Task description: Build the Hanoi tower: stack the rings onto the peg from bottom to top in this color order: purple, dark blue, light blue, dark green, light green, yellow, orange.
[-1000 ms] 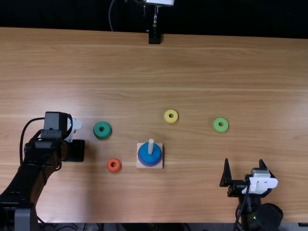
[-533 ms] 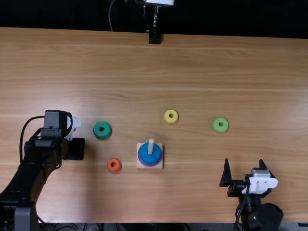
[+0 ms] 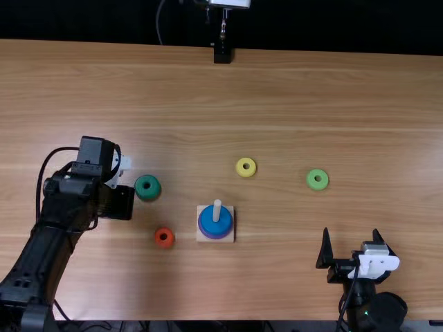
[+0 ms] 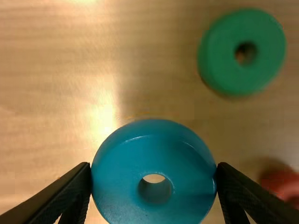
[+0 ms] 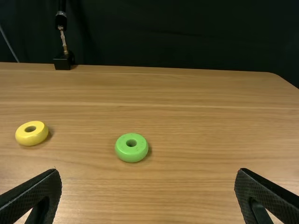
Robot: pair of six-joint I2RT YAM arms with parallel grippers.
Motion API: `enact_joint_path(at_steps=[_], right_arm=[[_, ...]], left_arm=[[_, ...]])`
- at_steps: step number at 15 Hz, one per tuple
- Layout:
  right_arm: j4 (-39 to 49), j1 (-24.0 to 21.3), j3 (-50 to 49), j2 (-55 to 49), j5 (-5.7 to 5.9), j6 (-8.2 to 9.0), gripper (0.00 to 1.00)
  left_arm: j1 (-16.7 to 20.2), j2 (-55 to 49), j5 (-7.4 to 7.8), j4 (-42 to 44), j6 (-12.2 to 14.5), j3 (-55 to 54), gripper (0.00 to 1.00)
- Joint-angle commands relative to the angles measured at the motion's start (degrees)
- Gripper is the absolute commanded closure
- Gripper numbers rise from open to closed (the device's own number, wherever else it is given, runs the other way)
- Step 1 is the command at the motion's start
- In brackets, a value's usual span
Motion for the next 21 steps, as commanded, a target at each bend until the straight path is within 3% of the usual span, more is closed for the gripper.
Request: enact_joint_path(at_steps=[1, 3, 4, 9, 11, 14, 17, 21], right_arm=[[-0.18, -0.36, -1.62, -0.64, 0.5, -0.13, 0.0], [-0.18, -0.36, -1.71, -0.73, 0.5, -0.13, 0.0], [-0.28, -0.36, -1.71, -0.73, 0.5, -0.13, 0.0], [-0.18, -0.36, -1.71, -0.73, 0.5, -0.13, 0.0], [-0.18, -0.36, -1.71, -0.64, 0.5, -0.13, 0.0], [-0.28, -0.36, -1.71, -0.73, 0.5, -0.13, 0.0], [-0.18, -0.36, -1.71, -0.64, 0.5, -0.13, 0.0], [-0.28, -0.36, -1.71, -0.73, 0.5, -0.13, 0.0]], left_arm=[[-2.29, -1.64, 0.13, -4.21, -0.28, 6.01, 1.0], [-5.89, -1.64, 0.34, -11.9, -0.39, 12.96, 1.0], [-7.56, -1.56, 0.65, -14.44, -1.65, 15.51, 1.0], [-18.2, -0.68, 0.76, -20.55, -11.78, 28.87, 1.0], [-21.71, 1.52, 0.76, -23.3, -14.31, 33.61, 1.0], [-26.72, 4.6, 0.55, -26.99, -14.94, 38.89, 1.0], [-30.15, 8.02, 0.13, -27.09, -18.21, 42.4, 1.0], [-33.4, 10.66, 0.23, -26.99, -18.84, 43.19, 1.0]])
